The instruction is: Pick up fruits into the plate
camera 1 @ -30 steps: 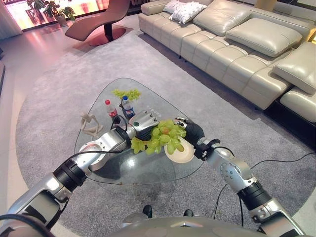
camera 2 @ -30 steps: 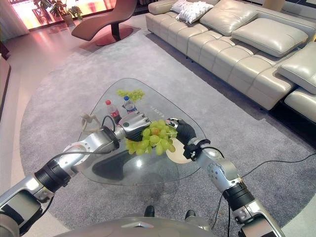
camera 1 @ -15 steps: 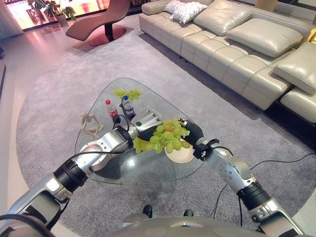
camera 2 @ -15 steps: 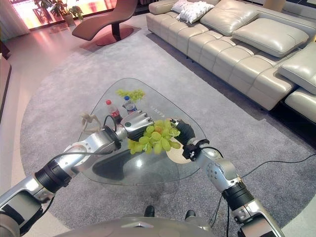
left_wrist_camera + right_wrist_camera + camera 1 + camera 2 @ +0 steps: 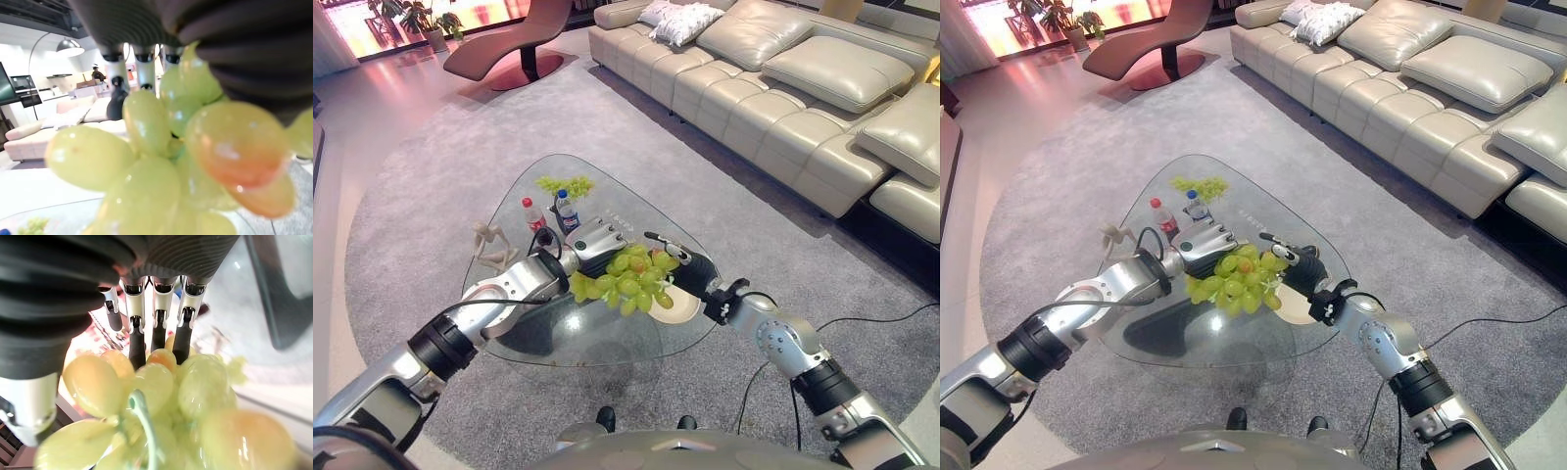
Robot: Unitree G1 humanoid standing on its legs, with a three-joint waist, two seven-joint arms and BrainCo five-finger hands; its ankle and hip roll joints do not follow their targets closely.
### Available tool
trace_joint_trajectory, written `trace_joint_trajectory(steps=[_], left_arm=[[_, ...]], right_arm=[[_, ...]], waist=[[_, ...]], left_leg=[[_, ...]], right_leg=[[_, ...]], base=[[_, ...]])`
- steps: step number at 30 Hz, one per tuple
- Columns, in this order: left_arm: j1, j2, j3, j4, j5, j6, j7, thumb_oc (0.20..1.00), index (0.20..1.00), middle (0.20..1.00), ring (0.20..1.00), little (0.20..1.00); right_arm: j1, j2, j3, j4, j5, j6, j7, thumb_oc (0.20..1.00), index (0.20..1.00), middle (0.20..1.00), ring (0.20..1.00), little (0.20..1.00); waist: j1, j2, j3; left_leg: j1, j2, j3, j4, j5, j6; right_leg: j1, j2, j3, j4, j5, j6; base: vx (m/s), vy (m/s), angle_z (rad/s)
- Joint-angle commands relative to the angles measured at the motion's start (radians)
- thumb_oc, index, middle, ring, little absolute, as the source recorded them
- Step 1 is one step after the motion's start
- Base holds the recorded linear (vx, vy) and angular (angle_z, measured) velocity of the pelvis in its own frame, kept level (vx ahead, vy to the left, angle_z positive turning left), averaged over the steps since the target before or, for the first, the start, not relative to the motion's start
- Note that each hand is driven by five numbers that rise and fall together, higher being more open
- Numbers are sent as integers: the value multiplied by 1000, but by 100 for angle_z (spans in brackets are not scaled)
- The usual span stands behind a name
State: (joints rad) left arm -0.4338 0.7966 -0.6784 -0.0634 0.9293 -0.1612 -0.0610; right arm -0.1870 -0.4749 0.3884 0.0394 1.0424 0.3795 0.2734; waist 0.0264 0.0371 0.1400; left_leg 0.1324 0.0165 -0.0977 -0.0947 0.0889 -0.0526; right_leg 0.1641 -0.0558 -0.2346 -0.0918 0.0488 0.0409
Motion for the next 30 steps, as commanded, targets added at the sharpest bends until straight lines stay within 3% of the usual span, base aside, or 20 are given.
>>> trace_joint_trajectory(steps=[1, 6, 16, 24, 30], left_arm=[[-134, 25, 43, 14, 23, -6, 99, 200, 200, 200, 200, 200], [-131, 55, 44, 18, 34, -25, 123, 200, 200, 200, 200, 200], [-150, 63, 28, 20, 59, -6, 140, 200, 200, 200, 200, 200], [-159, 48, 16, 10, 96, -41, 191, 200, 200, 200, 200, 200], [-168, 39, 8, -10, 98, -71, 220, 200, 200, 200, 200, 200]], right_arm=[[25, 25, 17, -89, 106, 46, 115, 1000, 1000, 1000, 1000, 1000], [57, 8, 23, -84, 145, 103, 165, 1000, 1000, 1000, 1000, 1000], [81, 2, 69, -75, 122, 190, 207, 1000, 1000, 1000, 1000, 1000], [101, 29, 118, -77, 249, 323, 206, 1000, 1000, 1000, 1000, 1000], [110, 48, 150, -81, 331, 387, 204, 1000, 1000, 1000, 1000, 1000]], waist=[[14, -50, -26], [13, -51, -23], [10, -50, -18], [15, -50, -15], [17, -49, -11]], left_leg=[[67, -51, 103, 25, -178, 28], [70, -51, 104, 24, -177, 26], [71, -51, 104, 23, -175, 23], [72, -51, 98, 21, -176, 22], [71, -51, 95, 22, -175, 20]], right_leg=[[24, -24, 40, 23, -68, 65], [25, -25, 38, 22, -67, 67], [26, -22, 39, 23, -68, 67], [28, -19, 39, 23, -71, 67], [27, -18, 40, 23, -71, 67]], base=[[0, 0, 0], [0, 0, 0], [0, 0, 0], [0, 0, 0], [0, 0, 0]])
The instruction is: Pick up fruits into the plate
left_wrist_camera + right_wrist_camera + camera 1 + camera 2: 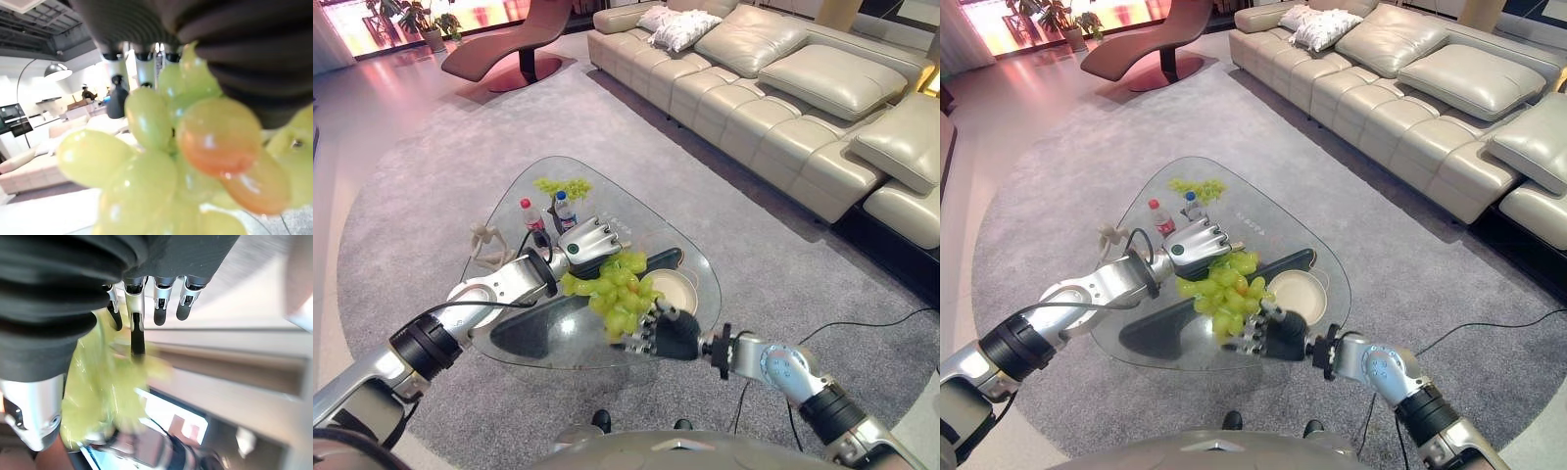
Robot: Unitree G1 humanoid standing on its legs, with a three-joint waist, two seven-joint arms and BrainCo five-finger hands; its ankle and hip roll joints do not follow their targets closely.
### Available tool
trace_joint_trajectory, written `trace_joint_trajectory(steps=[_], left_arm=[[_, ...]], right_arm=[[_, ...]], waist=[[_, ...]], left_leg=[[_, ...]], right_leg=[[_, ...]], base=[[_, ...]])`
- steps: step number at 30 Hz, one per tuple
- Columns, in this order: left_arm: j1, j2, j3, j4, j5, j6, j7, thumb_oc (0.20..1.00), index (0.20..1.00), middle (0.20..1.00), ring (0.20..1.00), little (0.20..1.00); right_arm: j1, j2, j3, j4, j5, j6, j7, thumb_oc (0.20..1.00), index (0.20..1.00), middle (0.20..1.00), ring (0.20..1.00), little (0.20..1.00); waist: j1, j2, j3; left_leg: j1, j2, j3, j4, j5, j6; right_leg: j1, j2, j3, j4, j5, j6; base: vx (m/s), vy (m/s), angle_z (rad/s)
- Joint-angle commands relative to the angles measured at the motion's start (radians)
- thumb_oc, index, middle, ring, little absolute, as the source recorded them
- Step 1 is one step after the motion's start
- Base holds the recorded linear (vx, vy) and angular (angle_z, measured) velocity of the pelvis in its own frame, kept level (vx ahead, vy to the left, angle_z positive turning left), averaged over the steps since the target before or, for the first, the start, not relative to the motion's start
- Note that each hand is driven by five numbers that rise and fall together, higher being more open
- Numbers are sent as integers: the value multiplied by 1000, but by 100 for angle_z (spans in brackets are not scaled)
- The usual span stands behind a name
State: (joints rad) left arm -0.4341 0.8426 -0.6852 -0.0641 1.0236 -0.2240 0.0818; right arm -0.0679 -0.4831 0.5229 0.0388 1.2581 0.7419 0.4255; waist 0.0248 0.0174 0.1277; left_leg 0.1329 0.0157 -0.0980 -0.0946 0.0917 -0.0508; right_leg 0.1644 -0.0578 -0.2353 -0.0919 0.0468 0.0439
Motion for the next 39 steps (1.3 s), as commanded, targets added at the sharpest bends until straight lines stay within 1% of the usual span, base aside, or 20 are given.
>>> trace_joint_trajectory(steps=[1, 5, 7, 14, 16, 21, 24, 27, 28, 30, 32, 34, 35, 39], left_arm=[[-170, -8, 11, -15, 3, -15, 79, 200, 200, 200, 200, 200], [-178, -17, -1, -30, 4, -44, 78, 200, 200, 200, 200, 200], [-178, -27, -6, -39, 8, -55, 66, 200, 200, 200, 200, 200], [-190, -43, -33, -51, 1, -104, 39, 200, 200, 200, 200, 200], [-187, -44, -35, -59, -5, -104, 27, 200, 200, 200, 200, 200], [-179, -36, -30, -67, -17, -85, 14, 200, 200, 200, 200, 200], [-173, -25, -25, -65, -21, -87, 22, 200, 200, 200, 200, 200], [-167, -16, -18, -65, -35, -83, 33, 200, 200, 200, 200, 200], [-164, -10, -9, -64, -44, -78, 43, 200, 200, 200, 200, 200], [-162, -5, 1, -67, -57, -69, 46, 200, 200, 200, 200, 200], [-160, 12, 22, -69, -87, -50, 55, 200, 200, 200, 200, 200], [-158, 27, 42, -72, -110, -42, 60, 200, 200, 200, 200, 200], [-154, 44, 66, -78, -134, -24, 69, 200, 200, 200, 200, 200], [-147, 68, 102, -79, -170, 5, 83, 200, 200, 200, 200, 200]], right_arm=[[-10, 58, 21, -86, 128, 37, 54, 1000, 1000, 1000, 1000, 1000], [-14, 68, 46, -107, 157, 71, 57, 1000, 1000, 1000, 1000, 1000], [-17, 76, 55, -120, 166, 78, 44, 1000, 1000, 1000, 1000, 1000], [-42, 91, 74, -140, 193, 62, 22, 1000, 1000, 1000, 1000, 1000], [-45, 94, 76, -146, 206, 53, 8, 1000, 1000, 1000, 1000, 1000], [-43, 98, 72, -146, 234, 7, -34, 1000, 1000, 1000, 1000, 1000], [-35, 94, 59, -145, 267, -23, -61, 1000, 1000, 1000, 1000, 1000], [-27, 96, 47, -136, 273, -57, -59, 1000, 1000, 1000, 1000, 1000], [-23, 92, 38, -130, 241, -93, -49, 1000, 1000, 1000, 1000, 1000], [-20, 89, 28, -126, 207, -117, -40, 1000, 1000, 1000, 1000, 1000], [-11, 73, 8, -108, 134, -161, 0, 1000, 1000, 1000, 1000, 1000], [-1, 61, -12, -91, 96, -181, 23, 1000, 1000, 1000, 1000, 1000], [15, 47, -39, -71, 43, -208, 49, 1000, 1000, 1000, 1000, 1000], [35, 32, -74, -37, 6, -249, 78, 1000, 1000, 1000, 1000, 1000]], waist=[[19, -29, 2], [22, -27, 6], [23, -27, 5], [26, -27, 5], [27, -27, 3], [29, -24, 4], [30, -23, 6], [30, -22, 6], [30, -21, 5], [30, -21, 4], [29, -21, 1], [29, -22, -2], [27, -23, -4], [24, -24, -7]], left_leg=[[70, -50, 95, 22, -177, 18], [70, -49, 93, 21, -178, 16], [69, -49, 90, 21, -177, 16], [65, -51, 84, 22, -177, 15], [64, -51, 84, 21, -176, 15], [65, -51, 86, 21, -176, 14], [63, -51, 86, 22, -175, 14], [64, -52, 85, 21, -175, 14], [65, -52, 86, 21, -176, 13], [66, -52, 86, 21, -176, 13], [66, -52, 87, 21, -176, 13], [65, -52, 88, 21, -176, 13], [65, -52, 88, 21, -175, 13], [64, -52, 89, 22, -174, 13]], right_leg=[[27, -16, 41, 23, -69, 64], [27, -16, 39, 22, -70, 66], [27, -16, 40, 21, -70, 66], [24, -16, 41, 21, -70, 67], [23, -17, 41, 20, -70, 67], [23, -18, 40, 20, -68, 69], [22, -19, 38, 20, -68, 69], [22, -20, 36, 20, -67, 70], [24, -21, 35, 20, -67, 70], [24, -21, 34, 20, -68, 71], [25, -23, 32, 20, -68, 71], [25, -25, 31, 20, -68, 72], [25, -25, 30, 19, -67, 72], [25, -27, 29, 19, -67, 72]], base=[[0, 0, 0], [0, 0, 0], [0, 0, 0], [0, 0, 0], [0, 0, 0], [0, 0, 0], [0, 0, 0], [0, 0, 0], [0, 0, 0], [0, 0, 0], [0, 0, 0], [0, 0, 0], [0, 0, 0], [0, 0, 0]])
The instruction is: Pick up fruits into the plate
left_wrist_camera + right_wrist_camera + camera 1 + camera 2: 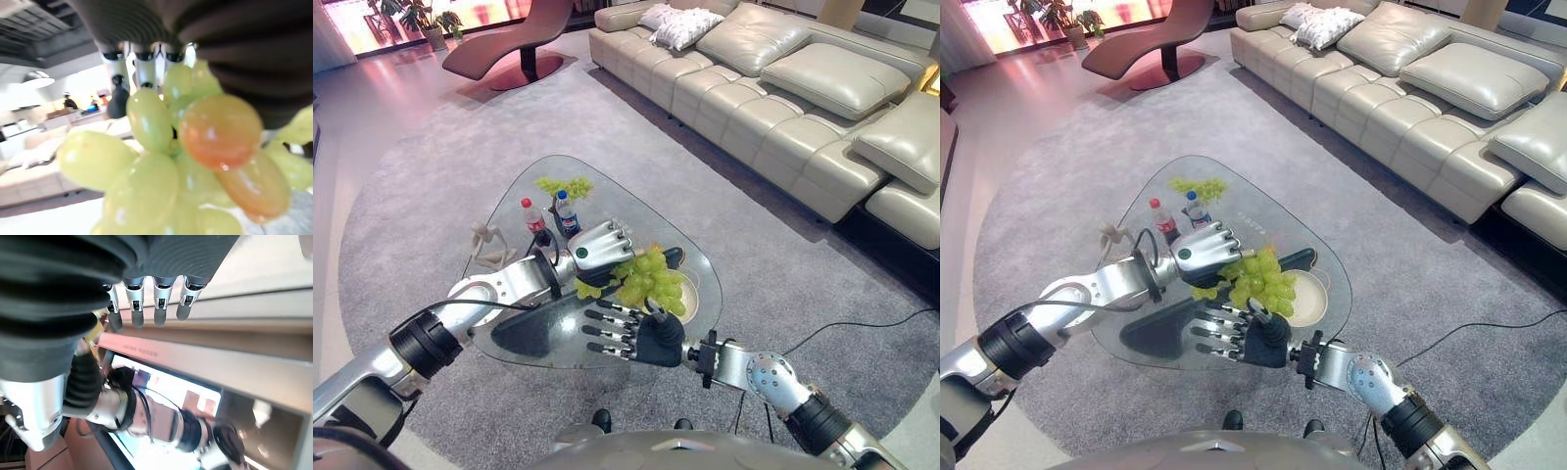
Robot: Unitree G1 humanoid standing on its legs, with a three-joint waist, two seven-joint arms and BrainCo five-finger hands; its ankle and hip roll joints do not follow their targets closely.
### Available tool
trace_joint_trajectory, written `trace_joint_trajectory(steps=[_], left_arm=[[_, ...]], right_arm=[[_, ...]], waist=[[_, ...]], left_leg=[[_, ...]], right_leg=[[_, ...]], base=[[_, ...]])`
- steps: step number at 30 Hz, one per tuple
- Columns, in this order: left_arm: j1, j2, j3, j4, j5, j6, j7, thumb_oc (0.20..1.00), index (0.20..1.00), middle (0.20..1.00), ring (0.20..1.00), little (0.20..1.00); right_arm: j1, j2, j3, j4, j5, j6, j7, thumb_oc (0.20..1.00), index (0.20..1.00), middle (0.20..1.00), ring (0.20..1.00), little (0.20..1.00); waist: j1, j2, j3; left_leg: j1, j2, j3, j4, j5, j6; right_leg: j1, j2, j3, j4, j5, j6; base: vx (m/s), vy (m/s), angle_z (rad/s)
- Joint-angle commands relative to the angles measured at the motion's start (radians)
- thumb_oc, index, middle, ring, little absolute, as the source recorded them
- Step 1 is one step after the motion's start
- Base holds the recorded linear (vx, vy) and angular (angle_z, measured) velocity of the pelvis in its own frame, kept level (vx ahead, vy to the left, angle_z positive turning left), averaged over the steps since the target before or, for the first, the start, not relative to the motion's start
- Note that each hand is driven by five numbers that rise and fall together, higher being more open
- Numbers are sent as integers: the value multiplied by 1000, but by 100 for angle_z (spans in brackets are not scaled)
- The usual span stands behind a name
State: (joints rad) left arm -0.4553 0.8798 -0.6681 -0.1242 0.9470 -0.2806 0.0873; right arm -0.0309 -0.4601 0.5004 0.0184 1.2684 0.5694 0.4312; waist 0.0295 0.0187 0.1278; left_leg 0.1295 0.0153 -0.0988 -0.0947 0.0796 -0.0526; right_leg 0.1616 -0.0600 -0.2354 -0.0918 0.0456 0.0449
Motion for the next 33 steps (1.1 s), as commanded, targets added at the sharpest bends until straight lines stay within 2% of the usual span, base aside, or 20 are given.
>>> trace_joint_trajectory(steps=[1, 11, 22, 29, 33], left_arm=[[-123, 36, 95, -18, -99, 67, 82, 200, 200, 200, 200, 200], [-147, 31, 139, 14, -139, 109, 116, 200, 200, 200, 200, 200], [-170, -25, 108, -8, -145, 89, 59, 200, 200, 200, 200, 200], [-158, -48, 83, -26, -159, 36, -1, 200, 200, 200, 200, 200], [-127, -57, 84, -42, -172, 31, -42, 200, 200, 200, 200, 200]], right_arm=[[5, 9, -60, -6, -2, -82, 72, 1000, 1000, 1000, 1000, 1000], [56, 112, -112, 133, 27, -149, 67, 1000, 1000, 1000, 1000, 1000], [56, 176, -103, 161, 72, -205, 39, 1000, 1000, 1000, 1000, 1000], [54, 195, -103, 146, 135, -223, 53, 1000, 1000, 1000, 1000, 1000], [49, 199, -112, 119, 166, -255, 46, 1000, 1000, 1000, 1000, 1000]], waist=[[18, -26, -8], [2, -12, -11], [2, -5, -10], [7, -4, -9], [11, -4, -6]], left_leg=[[68, -52, 89, 22, -161, 15], [74, -52, 88, 23, -163, 16], [76, -55, 78, 24, -167, 17], [76, -55, 74, 25, -169, 18], [74, -56, 72, 26, -169, 19]], right_leg=[[28, -24, 29, 20, -66, 71], [32, -30, 28, 21, -67, 70], [33, -35, 27, 21, -69, 70], [32, -36, 26, 20, -66, 72], [30, -38, 25, 19, -65, 73]], base=[[0, 0, 0], [0, 0, 0], [3, 5, 4], [0, 0, 0], [0, 0, 0]])
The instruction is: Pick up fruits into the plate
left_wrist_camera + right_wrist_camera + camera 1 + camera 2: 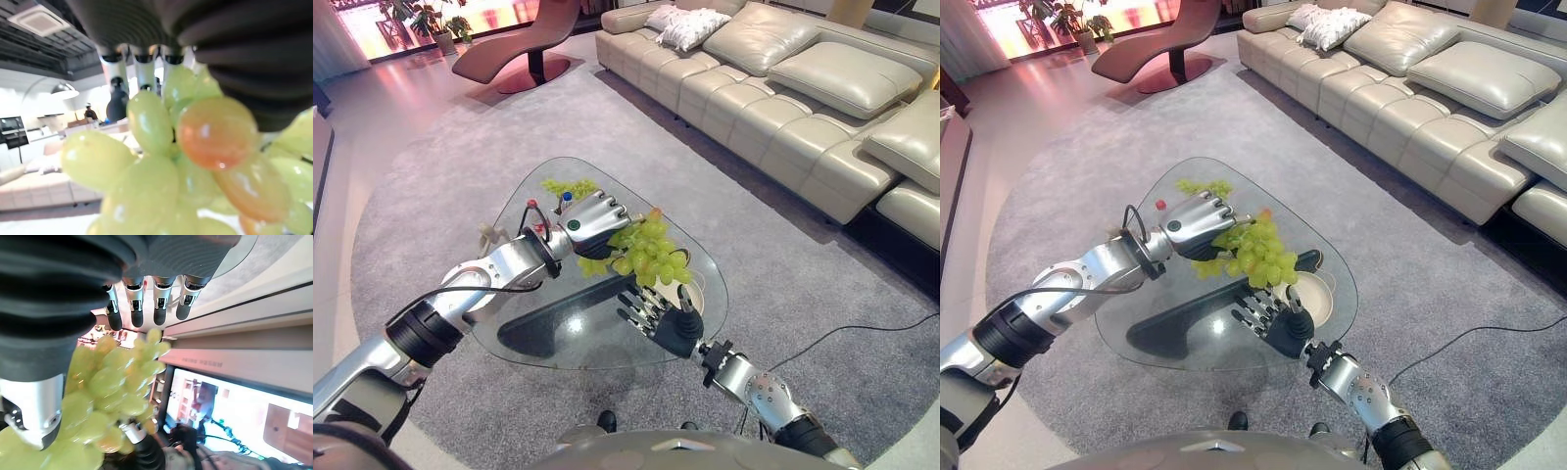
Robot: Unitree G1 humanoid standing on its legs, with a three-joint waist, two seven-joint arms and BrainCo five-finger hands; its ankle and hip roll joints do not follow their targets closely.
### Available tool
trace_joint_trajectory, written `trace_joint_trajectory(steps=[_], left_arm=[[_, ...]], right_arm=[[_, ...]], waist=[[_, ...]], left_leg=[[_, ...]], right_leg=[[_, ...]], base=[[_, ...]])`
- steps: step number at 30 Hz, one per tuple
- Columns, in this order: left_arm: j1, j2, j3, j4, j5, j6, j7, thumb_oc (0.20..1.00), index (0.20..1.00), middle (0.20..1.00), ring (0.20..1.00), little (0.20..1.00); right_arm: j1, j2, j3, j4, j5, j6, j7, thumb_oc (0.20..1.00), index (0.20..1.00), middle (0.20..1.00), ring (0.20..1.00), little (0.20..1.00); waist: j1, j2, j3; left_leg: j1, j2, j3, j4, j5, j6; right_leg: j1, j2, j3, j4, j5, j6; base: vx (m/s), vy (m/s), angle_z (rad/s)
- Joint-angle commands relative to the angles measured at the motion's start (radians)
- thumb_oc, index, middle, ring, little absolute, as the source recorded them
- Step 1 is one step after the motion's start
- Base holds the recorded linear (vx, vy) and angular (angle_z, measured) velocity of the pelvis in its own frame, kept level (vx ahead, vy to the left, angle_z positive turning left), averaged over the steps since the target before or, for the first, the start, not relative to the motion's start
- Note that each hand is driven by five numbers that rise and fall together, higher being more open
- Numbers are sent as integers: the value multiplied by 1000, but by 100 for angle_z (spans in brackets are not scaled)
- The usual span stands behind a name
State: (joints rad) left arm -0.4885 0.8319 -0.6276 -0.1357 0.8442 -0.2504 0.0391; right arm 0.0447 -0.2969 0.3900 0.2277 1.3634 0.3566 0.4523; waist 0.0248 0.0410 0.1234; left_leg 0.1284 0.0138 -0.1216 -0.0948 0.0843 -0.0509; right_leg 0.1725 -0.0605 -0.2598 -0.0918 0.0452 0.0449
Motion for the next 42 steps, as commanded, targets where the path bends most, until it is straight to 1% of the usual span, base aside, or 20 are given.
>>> trace_joint_trajectory(steps=[1, 7, 8, 12, 17, 20, 26, 28, 36, 37, 42], left_arm=[[-71, -15, 49, -36, -74, 1, -9, 200, 200, 200, 200, 200], [-21, -35, 62, -38, -66, -3, -43, 200, 200, 200, 200, 200], [-10, -39, 62, -37, -62, -8, -50, 200, 200, 200, 200, 200], [12, -46, 62, -45, -44, -23, -78, 200, 200, 200, 200, 200], [36, -48, 52, -62, -29, -54, -119, 200, 200, 200, 200, 200], [42, -53, 44, -66, -27, -61, -137, 200, 200, 200, 200, 200], [43, -66, 11, -62, -11, -78, -150, 200, 200, 200, 200, 200], [37, -75, -8, -59, 0, -77, -152, 200, 200, 200, 200, 200], [9, -76, -44, -46, 17, -81, -130, 200, 200, 200, 200, 200], [3, -74, -47, -46, 17, -83, -124, 200, 200, 200, 200, 200], [-12, -84, -63, -43, 31, -81, -121, 200, 200, 200, 200, 200]], right_arm=[[-26, 41, -6, -104, 83, -62, 21, 1000, 1000, 1000, 1000, 1000], [-31, 48, -25, -128, 118, -102, 15, 1000, 1000, 1000, 1000, 1000], [-32, 50, -28, -135, 130, -117, 11, 1000, 1000, 1000, 1000, 1000], [-41, 56, -40, -146, 151, -141, -7, 1000, 1000, 1000, 1000, 1000], [-46, 57, -44, -154, 166, -156, -10, 1000, 1000, 1000, 1000, 1000], [-49, 57, -40, -156, 168, -158, -7, 1000, 1000, 1000, 1000, 1000], [-62, 47, -19, -167, 178, -141, -3, 1000, 1000, 1000, 1000, 1000], [-67, 41, -5, -174, 177, -124, -7, 1000, 1000, 1000, 1000, 1000], [-76, 17, 31, -195, 171, -90, -16, 1000, 1000, 1000, 1000, 1000], [-76, 10, 38, -202, 172, -78, -22, 1000, 1000, 1000, 1000, 1000], [-79, 5, 55, -206, 159, -68, -19, 1000, 1000, 1000, 1000, 1000]], waist=[[18, -26, -1], [23, -25, 3], [25, -26, 4], [30, -25, 8], [37, -24, 11], [38, -24, 11], [40, -25, 12], [39, -26, 12], [38, -29, 10], [37, -31, 8], [35, -33, 11]], left_leg=[[75, -55, 96, 26, -174, 18], [71, -53, 98, 28, -173, 18], [70, -54, 98, 28, -173, 18], [68, -53, 98, 30, -173, 20], [67, -54, 97, 31, -173, 21], [66, -54, 97, 32, -173, 21], [64, -55, 99, 33, -173, 21], [66, -55, 99, 31, -173, 21], [69, -55, 103, 26, -172, 18], [70, -54, 105, 26, -173, 18], [68, -52, 107, 27, -171, 17]], right_leg=[[20, -37, 50, 17, -64, 73], [17, -38, 47, 16, -61, 73], [17, -39, 45, 15, -61, 73], [15, -40, 40, 16, -60, 71], [16, -40, 34, 15, -59, 71], [15, -40, 33, 16, -59, 70], [12, -40, 32, 17, -59, 71], [13, -39, 32, 17, -59, 70], [14, -38, 34, 15, -59, 72], [14, -37, 35, 14, -60, 72], [10, -36, 38, 15, -58, 72]], base=[[0, 0, 0], [0, 0, 0], [0, 0, 0], [0, 0, 0], [0, 0, 0], [0, 0, 0], [0, 0, 0], [0, 0, 0], [0, 0, 0], [0, 0, 0], [0, 0, 0]])
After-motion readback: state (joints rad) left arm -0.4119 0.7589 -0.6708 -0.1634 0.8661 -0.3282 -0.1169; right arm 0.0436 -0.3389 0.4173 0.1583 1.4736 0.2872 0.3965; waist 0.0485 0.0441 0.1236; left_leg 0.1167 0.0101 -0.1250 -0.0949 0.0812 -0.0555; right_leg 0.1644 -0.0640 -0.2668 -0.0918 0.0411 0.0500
